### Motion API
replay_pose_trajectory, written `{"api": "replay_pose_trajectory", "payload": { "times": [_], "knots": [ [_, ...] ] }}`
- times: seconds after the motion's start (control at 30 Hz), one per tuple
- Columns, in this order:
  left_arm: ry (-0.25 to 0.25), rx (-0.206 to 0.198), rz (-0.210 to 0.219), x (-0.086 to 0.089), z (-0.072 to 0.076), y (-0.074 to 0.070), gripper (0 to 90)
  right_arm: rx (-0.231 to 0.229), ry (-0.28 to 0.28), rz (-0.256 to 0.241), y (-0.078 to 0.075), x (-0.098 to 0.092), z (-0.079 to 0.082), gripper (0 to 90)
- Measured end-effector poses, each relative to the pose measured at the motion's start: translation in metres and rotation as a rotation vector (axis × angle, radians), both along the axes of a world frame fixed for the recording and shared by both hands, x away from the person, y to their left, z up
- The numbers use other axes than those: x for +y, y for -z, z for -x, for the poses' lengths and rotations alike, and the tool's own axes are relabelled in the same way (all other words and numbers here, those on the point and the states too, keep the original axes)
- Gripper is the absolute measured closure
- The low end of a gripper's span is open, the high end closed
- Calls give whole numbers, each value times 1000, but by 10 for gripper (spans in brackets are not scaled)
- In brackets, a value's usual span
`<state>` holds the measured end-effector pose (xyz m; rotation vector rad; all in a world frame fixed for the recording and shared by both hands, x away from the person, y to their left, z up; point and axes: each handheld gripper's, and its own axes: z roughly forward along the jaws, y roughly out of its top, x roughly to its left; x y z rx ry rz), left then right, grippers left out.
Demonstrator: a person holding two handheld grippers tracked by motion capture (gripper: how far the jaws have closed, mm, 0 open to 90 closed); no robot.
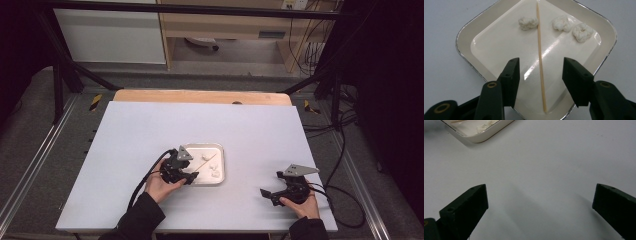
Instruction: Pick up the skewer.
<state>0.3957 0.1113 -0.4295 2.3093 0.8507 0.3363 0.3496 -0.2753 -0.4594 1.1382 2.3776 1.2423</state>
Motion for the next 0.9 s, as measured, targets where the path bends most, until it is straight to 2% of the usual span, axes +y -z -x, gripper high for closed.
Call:
{"api": "replay_pose_trajectory", "payload": {
  "times": [0.13, 0.4, 0.9],
  "knots": [
    [-1, 2, -22, -1, -1, 3, 597, 1, 1, 0, 0, 0, 0, 7],
    [-7, 18, -20, -3, 1, 6, 727, 0, -1, -1, 0, 0, 0, 7],
    [-32, 0, -7, -6, 4, 10, 858, 0, -1, -1, 0, 0, 0, 7]
  ]
}}
